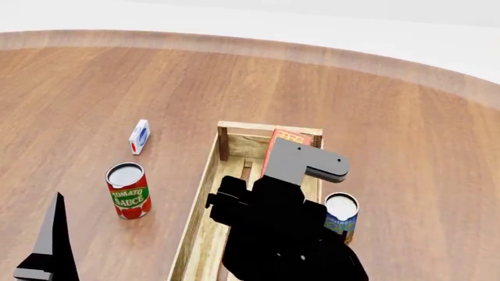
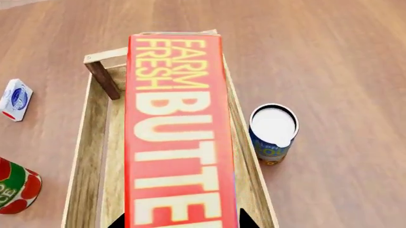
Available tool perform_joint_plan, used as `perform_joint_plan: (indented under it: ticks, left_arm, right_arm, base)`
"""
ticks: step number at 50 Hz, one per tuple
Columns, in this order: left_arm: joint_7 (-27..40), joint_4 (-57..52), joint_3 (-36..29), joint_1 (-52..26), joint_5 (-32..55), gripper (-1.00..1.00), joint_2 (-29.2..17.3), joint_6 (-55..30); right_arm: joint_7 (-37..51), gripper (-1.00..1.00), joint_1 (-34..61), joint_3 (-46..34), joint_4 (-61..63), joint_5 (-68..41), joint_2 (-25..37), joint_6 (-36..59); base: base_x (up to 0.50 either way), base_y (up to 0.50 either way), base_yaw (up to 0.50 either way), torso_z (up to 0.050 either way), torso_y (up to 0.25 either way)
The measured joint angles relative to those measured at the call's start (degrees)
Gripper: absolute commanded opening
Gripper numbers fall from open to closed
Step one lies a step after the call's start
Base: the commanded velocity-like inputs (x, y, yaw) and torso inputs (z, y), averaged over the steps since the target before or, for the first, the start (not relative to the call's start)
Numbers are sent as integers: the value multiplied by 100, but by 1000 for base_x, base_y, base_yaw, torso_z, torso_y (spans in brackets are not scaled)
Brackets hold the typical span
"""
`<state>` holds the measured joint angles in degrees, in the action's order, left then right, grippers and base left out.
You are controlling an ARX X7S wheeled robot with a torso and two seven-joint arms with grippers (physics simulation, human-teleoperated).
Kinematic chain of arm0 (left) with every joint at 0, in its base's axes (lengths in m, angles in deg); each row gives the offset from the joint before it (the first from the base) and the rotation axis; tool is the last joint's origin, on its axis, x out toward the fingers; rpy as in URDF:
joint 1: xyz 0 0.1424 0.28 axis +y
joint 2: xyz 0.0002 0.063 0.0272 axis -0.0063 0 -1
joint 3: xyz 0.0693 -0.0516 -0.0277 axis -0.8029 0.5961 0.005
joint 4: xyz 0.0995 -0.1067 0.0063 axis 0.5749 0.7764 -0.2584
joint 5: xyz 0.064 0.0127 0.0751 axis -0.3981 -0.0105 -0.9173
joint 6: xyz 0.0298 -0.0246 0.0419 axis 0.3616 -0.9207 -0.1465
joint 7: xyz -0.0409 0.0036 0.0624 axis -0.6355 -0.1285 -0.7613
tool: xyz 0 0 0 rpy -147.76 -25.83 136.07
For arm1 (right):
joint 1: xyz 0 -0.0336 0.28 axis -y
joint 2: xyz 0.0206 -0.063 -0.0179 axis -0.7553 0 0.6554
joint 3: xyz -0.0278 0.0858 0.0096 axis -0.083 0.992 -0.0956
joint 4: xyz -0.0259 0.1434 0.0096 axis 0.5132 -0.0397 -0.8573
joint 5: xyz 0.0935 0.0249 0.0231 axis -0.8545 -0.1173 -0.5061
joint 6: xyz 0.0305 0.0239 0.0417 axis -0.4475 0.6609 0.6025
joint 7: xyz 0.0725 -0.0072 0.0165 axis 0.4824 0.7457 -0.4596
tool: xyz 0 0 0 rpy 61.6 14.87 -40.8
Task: Pick up the butter and put it in the tray.
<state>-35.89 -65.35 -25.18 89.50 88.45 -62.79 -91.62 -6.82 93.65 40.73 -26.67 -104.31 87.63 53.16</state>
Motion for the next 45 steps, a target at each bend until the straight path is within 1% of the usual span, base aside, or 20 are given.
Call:
perform_joint_plan:
  ticks: [5,19,34,39,45]
  left_arm:
    - [10,-15,24,6,30,100,-15,10]
    - [34,-16,50,6,78,100,-44,23]
    - [66,-6,59,-24,118,100,-67,17]
    - [71,3,43,-33,114,100,-70,18]
    - [78,10,9,-40,99,100,-71,17]
  right_arm:
    - [-86,-100,-20,-131,-303,103,-99,-108]
    - [-469,-100,41,-918,-1122,456,-324,-330]
    - [-1070,-100,385,-2636,-1861,-332,-437,-1143]
    - [-1180,-100,427,-2970,-1986,-552,-433,-1377]
    - [-1269,-100,411,-3185,-2104,-746,-414,-1612]
  base:
    - [0,0,0,0,0]
    - [0,0,0,1,1]
    - [0,0,0,1,1]
    - [0,0,0,0,2]
    - [0,0,0,0,0]
